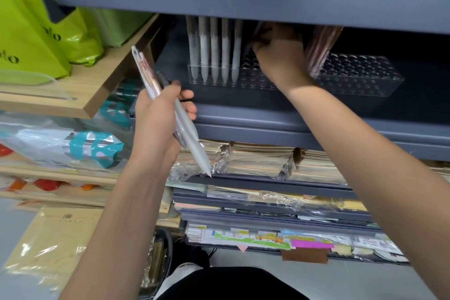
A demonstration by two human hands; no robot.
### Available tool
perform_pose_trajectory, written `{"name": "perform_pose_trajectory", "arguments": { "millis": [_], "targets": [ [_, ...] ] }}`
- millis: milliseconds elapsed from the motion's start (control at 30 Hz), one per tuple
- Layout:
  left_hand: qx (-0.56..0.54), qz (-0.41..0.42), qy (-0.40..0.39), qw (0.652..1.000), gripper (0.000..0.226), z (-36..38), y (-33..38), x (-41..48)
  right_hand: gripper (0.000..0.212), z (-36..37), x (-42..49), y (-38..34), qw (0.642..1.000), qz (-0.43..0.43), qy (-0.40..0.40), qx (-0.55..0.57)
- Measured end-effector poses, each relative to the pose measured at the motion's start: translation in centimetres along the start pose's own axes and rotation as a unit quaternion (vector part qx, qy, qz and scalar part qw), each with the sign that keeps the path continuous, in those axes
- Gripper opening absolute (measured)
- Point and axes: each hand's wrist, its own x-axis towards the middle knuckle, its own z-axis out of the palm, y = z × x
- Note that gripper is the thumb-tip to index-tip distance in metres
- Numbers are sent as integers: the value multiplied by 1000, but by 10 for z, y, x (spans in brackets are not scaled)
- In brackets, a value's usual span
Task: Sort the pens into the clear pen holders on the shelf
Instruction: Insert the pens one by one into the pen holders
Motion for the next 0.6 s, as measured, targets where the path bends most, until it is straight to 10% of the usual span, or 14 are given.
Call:
{"name": "perform_pose_trajectory", "arguments": {
  "millis": [600],
  "targets": [
    [26,3,-8,1000,8,-3,3,1,31,-16,-15,-13,998,50,13,22]
  ]
}}
